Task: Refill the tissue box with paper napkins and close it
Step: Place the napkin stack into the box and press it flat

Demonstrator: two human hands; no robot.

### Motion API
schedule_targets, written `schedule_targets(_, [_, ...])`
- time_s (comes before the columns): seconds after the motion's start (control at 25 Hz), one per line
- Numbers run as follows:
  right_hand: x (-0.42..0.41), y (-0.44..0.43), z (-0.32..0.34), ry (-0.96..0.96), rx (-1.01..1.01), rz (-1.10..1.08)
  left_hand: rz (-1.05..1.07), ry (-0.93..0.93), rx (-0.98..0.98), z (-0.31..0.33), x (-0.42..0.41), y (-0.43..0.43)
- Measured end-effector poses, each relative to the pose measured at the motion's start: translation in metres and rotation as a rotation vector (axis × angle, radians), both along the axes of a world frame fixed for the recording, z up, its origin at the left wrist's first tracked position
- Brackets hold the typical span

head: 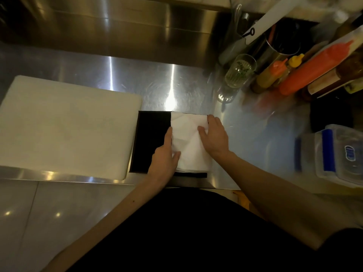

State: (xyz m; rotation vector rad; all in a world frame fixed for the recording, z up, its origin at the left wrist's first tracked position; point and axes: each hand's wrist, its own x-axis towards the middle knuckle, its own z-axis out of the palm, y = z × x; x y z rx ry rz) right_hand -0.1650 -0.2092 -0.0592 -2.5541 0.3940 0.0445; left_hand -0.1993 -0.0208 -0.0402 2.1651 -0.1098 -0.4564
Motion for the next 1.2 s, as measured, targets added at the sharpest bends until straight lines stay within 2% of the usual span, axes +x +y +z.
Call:
schedule_targets(0.36, [-0.006, 0.0, -0.011, -0.005, 0.059, -0.035, 0.058, -0.129, 0.163, -0.002, -0.012, -0.006])
schedule_targets(0.52, [-0.007, -0.002, -0.014, -0.013, 0.081, -0.023, 0.028, -0.133, 0.368, 0.002, -0.016, -0.009])
schedule_targets(0.64, [-0.006, -0.004, -0.014, -0.015, 0.09, -0.013, 0.014, -0.331, 0.533, 0.004, -0.018, -0.01])
schedule_targets(0.72, [-0.005, -0.004, -0.014, -0.014, 0.093, -0.01, -0.091, -0.456, 0.556, 0.004, -0.016, -0.022])
schedule_targets(0.88, [-0.003, -0.007, -0.015, 0.001, 0.134, 0.004, -0.349, -0.331, 0.555, -0.007, -0.004, -0.05])
schedule_targets(1.0, [-0.003, -0.014, -0.012, -0.006, 0.276, 0.017, -0.419, -0.307, 0.581, -0.02, 0.012, -0.054])
schedule_targets(1.2, [-0.008, -0.029, -0.01, 0.092, 0.528, -0.082, -0.463, -0.264, 0.583, -0.04, 0.025, -0.061])
